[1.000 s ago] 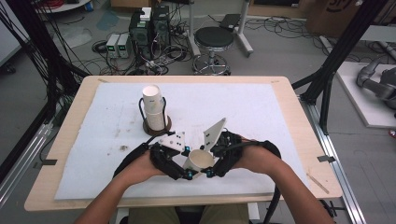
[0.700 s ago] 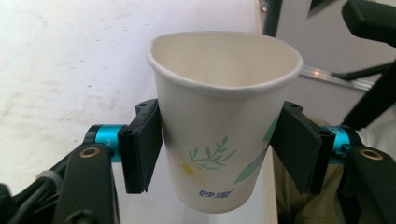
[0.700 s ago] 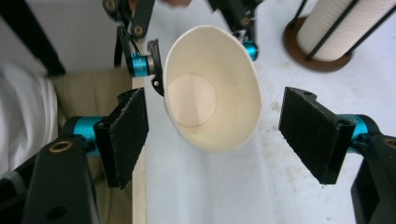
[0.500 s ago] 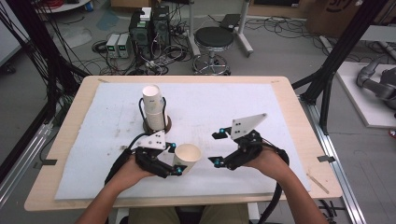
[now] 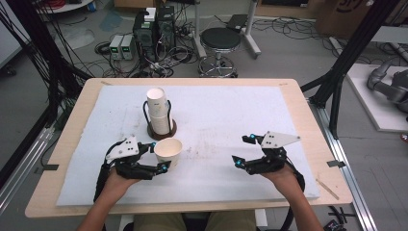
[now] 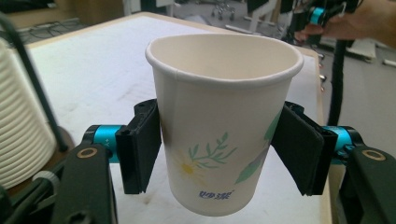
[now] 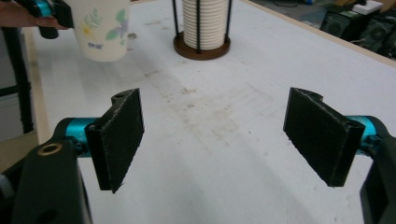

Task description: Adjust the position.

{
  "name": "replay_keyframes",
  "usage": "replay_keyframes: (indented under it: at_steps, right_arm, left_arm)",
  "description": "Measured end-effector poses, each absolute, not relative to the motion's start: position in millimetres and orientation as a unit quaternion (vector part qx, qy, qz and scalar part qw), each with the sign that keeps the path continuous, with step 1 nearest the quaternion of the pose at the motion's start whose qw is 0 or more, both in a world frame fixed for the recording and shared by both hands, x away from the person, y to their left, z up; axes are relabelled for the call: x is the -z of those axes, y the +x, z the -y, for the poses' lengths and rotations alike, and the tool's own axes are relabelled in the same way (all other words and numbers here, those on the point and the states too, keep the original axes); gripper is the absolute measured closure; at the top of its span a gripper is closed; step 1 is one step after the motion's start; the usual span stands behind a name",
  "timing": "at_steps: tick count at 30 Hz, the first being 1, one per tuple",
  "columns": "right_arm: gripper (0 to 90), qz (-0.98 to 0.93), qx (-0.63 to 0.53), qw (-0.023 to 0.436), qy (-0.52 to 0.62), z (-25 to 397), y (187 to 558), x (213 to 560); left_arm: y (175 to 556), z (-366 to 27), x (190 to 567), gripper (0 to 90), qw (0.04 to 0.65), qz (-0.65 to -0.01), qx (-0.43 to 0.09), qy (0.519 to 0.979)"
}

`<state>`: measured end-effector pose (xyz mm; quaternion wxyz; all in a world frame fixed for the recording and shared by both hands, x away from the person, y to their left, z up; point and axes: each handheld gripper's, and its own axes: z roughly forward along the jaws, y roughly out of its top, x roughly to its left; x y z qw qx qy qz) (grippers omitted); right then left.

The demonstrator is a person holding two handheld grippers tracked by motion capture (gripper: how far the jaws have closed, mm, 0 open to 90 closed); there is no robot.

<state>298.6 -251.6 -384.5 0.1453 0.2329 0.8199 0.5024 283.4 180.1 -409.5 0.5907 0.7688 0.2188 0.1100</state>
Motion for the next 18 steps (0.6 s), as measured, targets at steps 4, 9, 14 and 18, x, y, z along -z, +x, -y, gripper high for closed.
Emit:
replay_keyframes:
  at_steps: [4,9,14,18]
  right_arm:
    - [20.6,-0.811,-0.497,0.168,0.26,261.7,298.2,395.8]
    - [20.5,-0.805,-0.491,0.184,0.278,271.6,294.6,397.5]
    - [20.5,-0.788,-0.501,0.193,0.3,281.7,290.0,395.6]
    - [20.5,-0.783,-0.5,0.203,0.31,286.6,290.5,396.4]
  left_arm:
    - [280.8,-187.0,408.4,34.1,0.6,-0.223,-0.125,0.758]
    - [275.7,-195.1,409.8,34.1,0.609,-0.23,-0.138,0.746]
    - [273.9,-203.3,409.8,34.1,0.624,-0.23,-0.143,0.733]
    - [275.9,-207.0,411.1,34.0,0.627,-0.234,-0.144,0.729]
